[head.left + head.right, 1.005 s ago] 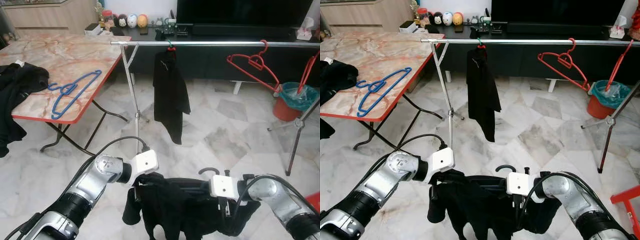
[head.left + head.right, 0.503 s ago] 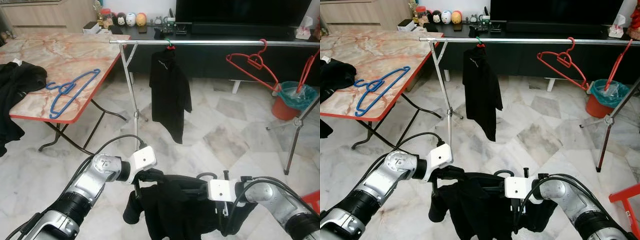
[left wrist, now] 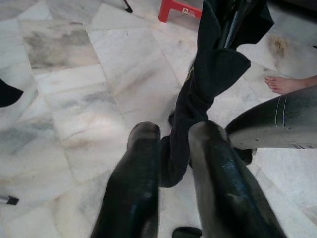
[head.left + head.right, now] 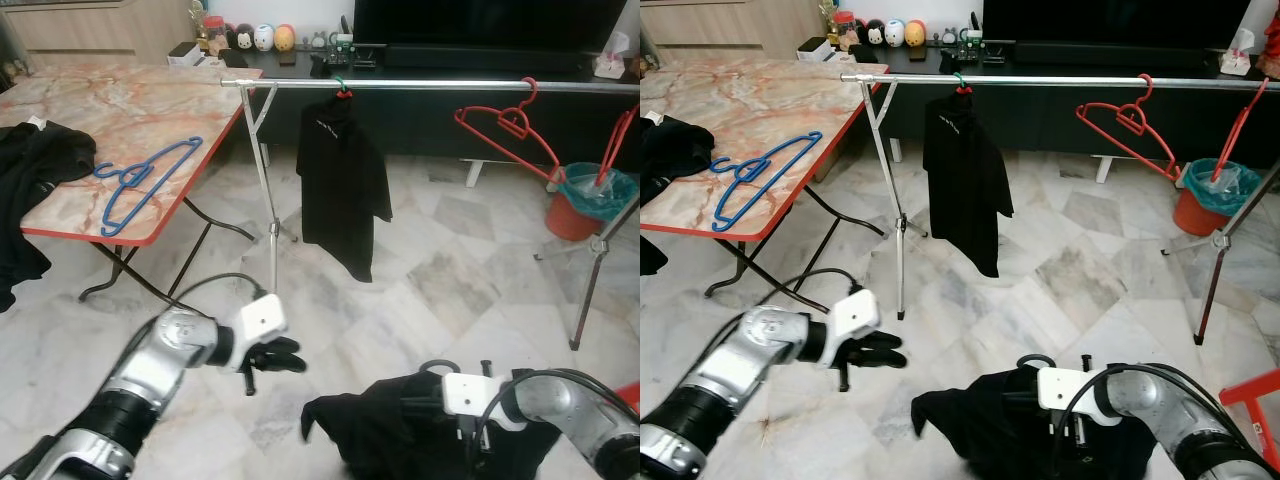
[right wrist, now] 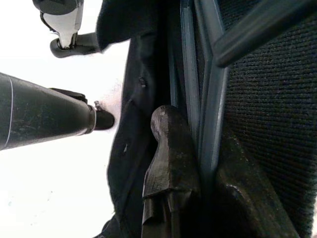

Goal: Hang hanger

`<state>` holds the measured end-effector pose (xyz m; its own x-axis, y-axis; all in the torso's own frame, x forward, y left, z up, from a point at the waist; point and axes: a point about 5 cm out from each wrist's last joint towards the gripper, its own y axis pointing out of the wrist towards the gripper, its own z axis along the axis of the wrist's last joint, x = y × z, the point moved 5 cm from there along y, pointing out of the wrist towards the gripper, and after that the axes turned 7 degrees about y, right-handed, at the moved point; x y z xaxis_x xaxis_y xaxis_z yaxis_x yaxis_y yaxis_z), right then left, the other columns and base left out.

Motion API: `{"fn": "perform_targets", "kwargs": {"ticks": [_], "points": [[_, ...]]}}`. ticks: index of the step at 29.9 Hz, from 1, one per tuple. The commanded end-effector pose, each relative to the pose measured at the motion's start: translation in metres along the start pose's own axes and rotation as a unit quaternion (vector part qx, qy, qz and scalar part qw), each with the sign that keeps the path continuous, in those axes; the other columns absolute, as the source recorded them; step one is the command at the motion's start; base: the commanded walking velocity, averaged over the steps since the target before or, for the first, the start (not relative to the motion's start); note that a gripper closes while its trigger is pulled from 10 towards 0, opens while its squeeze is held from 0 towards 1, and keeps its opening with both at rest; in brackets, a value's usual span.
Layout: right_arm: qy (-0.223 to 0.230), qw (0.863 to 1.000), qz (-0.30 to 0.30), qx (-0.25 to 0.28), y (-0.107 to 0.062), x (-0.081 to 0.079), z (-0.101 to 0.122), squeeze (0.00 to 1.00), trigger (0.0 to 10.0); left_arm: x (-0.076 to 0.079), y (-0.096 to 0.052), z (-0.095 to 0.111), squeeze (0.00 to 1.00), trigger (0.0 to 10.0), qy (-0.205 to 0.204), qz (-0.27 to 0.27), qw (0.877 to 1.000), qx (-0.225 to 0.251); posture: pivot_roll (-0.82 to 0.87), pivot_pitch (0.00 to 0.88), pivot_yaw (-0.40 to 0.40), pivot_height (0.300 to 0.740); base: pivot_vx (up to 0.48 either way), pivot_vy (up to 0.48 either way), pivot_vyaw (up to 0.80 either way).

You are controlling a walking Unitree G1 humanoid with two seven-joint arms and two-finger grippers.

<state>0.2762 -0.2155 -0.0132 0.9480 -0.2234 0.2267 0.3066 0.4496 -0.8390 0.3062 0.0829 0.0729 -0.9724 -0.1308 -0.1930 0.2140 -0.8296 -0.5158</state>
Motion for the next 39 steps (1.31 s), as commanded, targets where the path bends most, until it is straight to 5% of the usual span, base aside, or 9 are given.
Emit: {"fn": "perform_targets", "kwargs": {"ticks": [1, 9, 11, 12, 13, 18, 29, 33, 39], "points": [[-0.003, 0.999, -0.018, 0.026, -0.003, 0.012, 0.012, 0.0, 0.0, 0.0, -0.002, -0.003, 1.0, 10.0, 0.004, 0.0, 1.0, -0.01, -0.03, 0.031, 0.018, 0.74, 0.0, 0.0, 0.0], [-0.005, 0.999, -0.034, 0.034, -0.009, 0.022, 0.016, 0.0, 0.0, 0.006, 0.0, -0.027, 1.0, 10.0, -0.01, 0.01, 0.999, -0.046, -0.03, 0.031, 0.021, 0.74, 0.0, 0.0, 0.0], [-0.003, 0.998, -0.04, 0.04, -0.011, 0.025, 0.018, 0.0, 0.0, 0.008, 0.003, -0.033, 0.51, 10.0, -0.025, 0.021, 0.999, -0.043, -0.03, 0.032, 0.024, 0.74, 0.0, 0.0, 0.0], [0.0, 0.998, -0.042, 0.044, -0.012, 0.026, 0.02, 0.0, 0.0, 0.009, 0.004, -0.035, 0.03, 10.0, -0.029, 0.028, 0.998, -0.04, -0.03, 0.033, 0.024, 0.74, 0.0, 0.0, 0.0], [0.001, 0.998, -0.043, 0.047, -0.012, 0.027, 0.02, 0.0, 0.0, 0.008, 0.005, -0.038, 0.0, 10.0, -0.039, 0.04, 0.998, -0.035, -0.03, 0.034, 0.024, 0.74, 0.0, 0.0, 0.0], [0.002, 0.998, -0.037, 0.06, -0.012, 0.025, 0.025, 0.0, 0.0, -0.003, 0.009, -0.047, 0.0, 10.0, -0.099, 0.12, 0.988, 0.0, -0.04, 0.04, 0.022, 0.74, 0.0, 0.0, 0.0], [0.006, 0.995, -0.032, 0.092, -0.005, 0.017, 0.035, 0.0, 0.0, -0.005, 0.014, -0.066, 0.0, 10.0, -0.159, 0.184, 0.97, 0.016, -0.04, 0.038, 0.016, 0.74, 0.0, 0.0, 0.0], [0.064, 0.985, -0.057, 0.149, -0.002, 0.017, 0.045, 0.0, 0.0, -0.004, 0.012, -0.07, 0.0, 10.0, -0.17, 0.195, 0.966, 0.02, -0.04, 0.042, 0.013, 0.74, 0.0, 0.0, 0.0], [0.102, 0.981, -0.068, 0.148, 0.006, 0.001, 0.031, 0.0, 0.0, -0.005, 0.008, -0.073, 0.0, 10.0, -0.176, 0.205, 0.962, 0.03, -0.04, 0.043, 0.013, 0.74, 0.0, 0.0, 0.0]]}}
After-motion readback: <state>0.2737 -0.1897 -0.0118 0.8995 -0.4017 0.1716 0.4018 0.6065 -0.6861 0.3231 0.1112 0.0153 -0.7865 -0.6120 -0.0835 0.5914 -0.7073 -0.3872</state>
